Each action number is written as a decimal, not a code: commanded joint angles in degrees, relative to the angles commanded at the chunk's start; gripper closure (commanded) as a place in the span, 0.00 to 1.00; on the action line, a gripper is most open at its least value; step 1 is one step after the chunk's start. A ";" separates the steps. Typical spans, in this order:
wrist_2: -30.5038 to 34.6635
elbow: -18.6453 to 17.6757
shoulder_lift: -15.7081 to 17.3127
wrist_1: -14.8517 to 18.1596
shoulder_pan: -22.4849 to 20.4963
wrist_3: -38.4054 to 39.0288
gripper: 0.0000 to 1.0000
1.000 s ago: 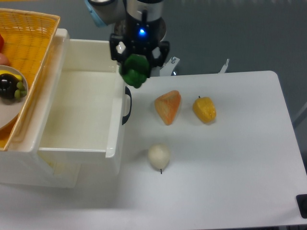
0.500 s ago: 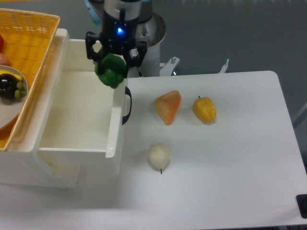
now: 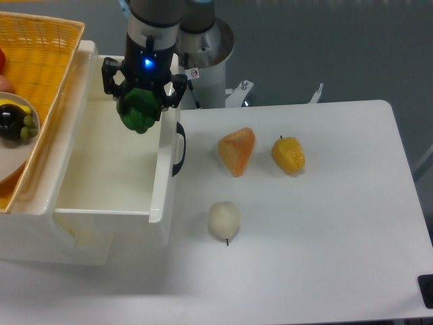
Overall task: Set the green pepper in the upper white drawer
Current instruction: 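Lower the green pepper into the drawer, then open the gripper to release the green pepper in the drawer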
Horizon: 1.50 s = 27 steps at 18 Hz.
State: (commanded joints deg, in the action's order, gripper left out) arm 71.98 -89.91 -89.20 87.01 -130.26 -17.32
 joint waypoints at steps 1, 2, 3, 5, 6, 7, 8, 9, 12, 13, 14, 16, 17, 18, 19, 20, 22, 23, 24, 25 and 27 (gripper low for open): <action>0.09 0.00 -0.44 0.00 0.18 0.00 0.56; 0.09 0.00 -0.62 0.00 0.18 -0.09 0.55; 0.09 -0.17 -0.71 0.09 0.18 0.00 0.55; 0.18 -0.26 -0.97 0.17 0.27 0.00 0.55; 0.09 -0.26 -1.15 0.18 0.27 0.00 0.55; 0.09 -0.26 -1.15 0.18 0.36 0.00 0.55; 0.09 -0.35 -1.15 0.18 0.70 0.00 0.55; 0.18 -0.35 -1.23 0.18 1.06 0.00 0.55; 0.27 -1.23 -1.41 0.00 1.23 -0.09 0.55; 0.27 -1.58 -1.41 0.00 1.23 -0.09 0.53; 0.27 -1.84 -1.41 0.00 1.23 -0.17 0.50; 0.27 -2.02 -1.41 0.00 1.32 -0.17 0.50; 0.27 -2.02 -1.41 -0.17 1.32 -0.17 0.50; 0.27 -2.02 -1.32 -0.18 1.32 -0.26 0.49; 0.27 -2.02 -1.32 -0.18 1.32 -0.44 0.45; 0.27 -2.02 -1.32 -0.18 1.32 -0.44 0.43; 0.27 -2.02 -1.32 -0.26 1.32 -0.79 0.26; 0.27 -2.02 -1.32 -0.26 1.32 -0.88 0.18; 0.27 -2.02 -1.32 -0.26 1.32 -0.88 0.18; 0.27 -2.02 -1.24 -0.26 1.32 -0.88 0.18; 0.27 -2.02 -1.23 -0.35 1.41 -0.88 0.08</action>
State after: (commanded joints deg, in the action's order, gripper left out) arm 72.25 -91.93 -90.44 86.66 -128.85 -18.19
